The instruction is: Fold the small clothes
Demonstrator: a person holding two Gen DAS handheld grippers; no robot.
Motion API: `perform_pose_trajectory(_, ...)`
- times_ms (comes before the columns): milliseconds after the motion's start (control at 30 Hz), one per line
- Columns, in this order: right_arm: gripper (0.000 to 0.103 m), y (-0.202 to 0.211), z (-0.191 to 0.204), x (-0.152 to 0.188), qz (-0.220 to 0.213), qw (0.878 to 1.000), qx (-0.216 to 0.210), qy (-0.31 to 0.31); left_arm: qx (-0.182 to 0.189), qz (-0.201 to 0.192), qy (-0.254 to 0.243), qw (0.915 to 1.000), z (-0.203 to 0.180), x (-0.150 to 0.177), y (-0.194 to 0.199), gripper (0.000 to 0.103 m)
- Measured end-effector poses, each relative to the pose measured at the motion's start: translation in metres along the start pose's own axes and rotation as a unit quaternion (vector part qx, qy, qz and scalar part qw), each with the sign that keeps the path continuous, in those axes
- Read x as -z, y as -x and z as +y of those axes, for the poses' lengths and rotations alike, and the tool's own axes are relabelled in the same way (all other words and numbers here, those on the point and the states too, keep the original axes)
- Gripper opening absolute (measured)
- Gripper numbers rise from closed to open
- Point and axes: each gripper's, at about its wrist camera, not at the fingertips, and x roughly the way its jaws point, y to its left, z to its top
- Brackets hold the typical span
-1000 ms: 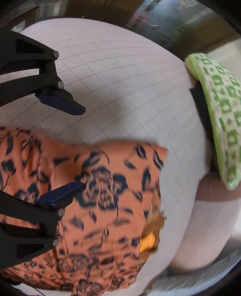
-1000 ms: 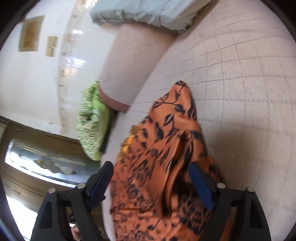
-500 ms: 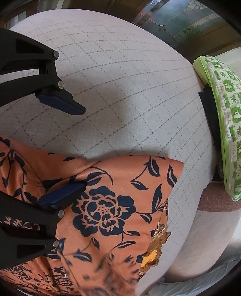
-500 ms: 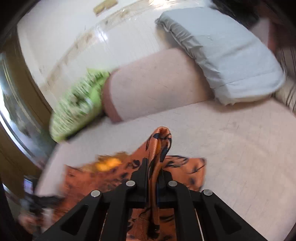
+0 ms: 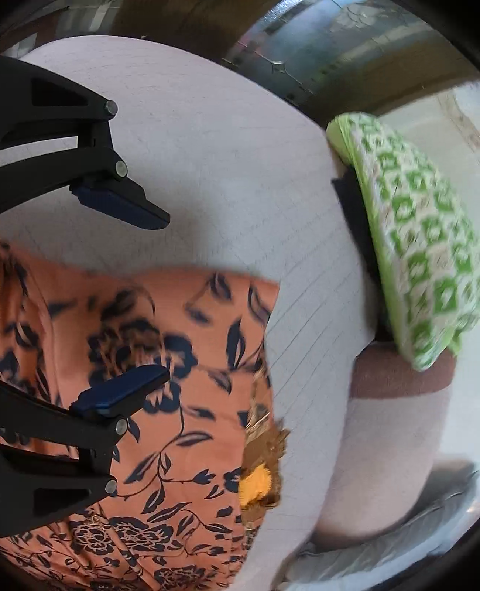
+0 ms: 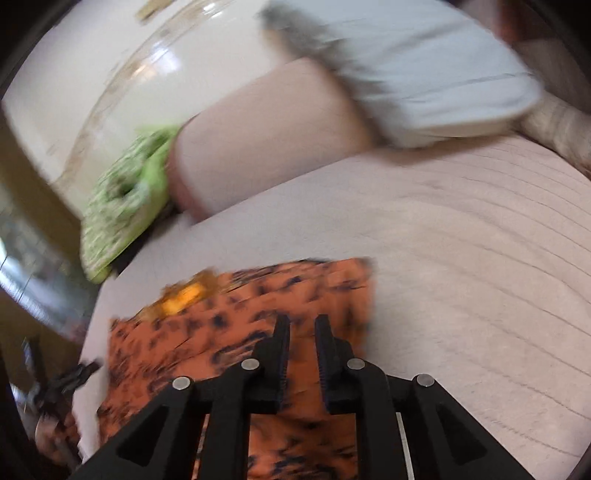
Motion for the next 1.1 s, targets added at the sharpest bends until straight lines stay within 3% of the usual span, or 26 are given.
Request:
perform_pose_trajectory(100, 0.015, -0.019, 0.036, 0.013, 0.022, 0.998, 0.009, 0.066, -0.032, 0.049, -0.015, 0.9982, -0.013, 0.006, -0.025, 0.078)
perform_pose_trajectory(233, 0.016, -0.062, 0.037, 0.051, 0.145, 0.983, 0.051, 0.102, -0.02, 0.05, 0.024, 0.9983, 0.005, 0.015, -0.026, 0.083)
perform_pose_trajectory(267, 0.016, -0.052, 0.036, 0.056, 0.116, 0.987, 0.042, 0.107, -0.019, 0.051, 0.027, 0.9981, 0.008, 0.017, -0.024, 0.083)
perform_pose_trajectory(433, 0.016, -0.032, 0.023, 0.053, 0.142, 0.987, 0.031, 0.063, -0.007, 0.05, 0.043, 0.9978, 0.019, 0.037, 0.003, 0.083)
perform_pose_trajectory(633, 0.016, 0.023, 0.014, 0.064, 0.135, 0.99, -0.002, 0.042, 0.029, 0.023, 0.059, 0.9976, 0.041, 0.1, 0.067, 0.083)
perform_pose_trajectory(867, 0.016, 0.098, 0.023, 0.124, 0.118, 0.989, -0.061, 0.06, 0.058, 0.012, 0.083, 0.9948, 0.04, 0.182, 0.127, 0.083)
perform_pose_trajectory(1000, 0.016, 0.099, 0.041, 0.163, 0.14, 0.984, -0.084, 0.074, 0.049, 0.003, 0.061, 0.9969, 0.016, 0.21, 0.139, 0.083)
perform_pose_trajectory(1100, 0.017, 0.087, 0.052, 0.187, 0.166, 0.98, -0.078, 0.084, 0.041, 0.013, 0.05, 0.9978, 0.003, 0.221, 0.134, 0.083)
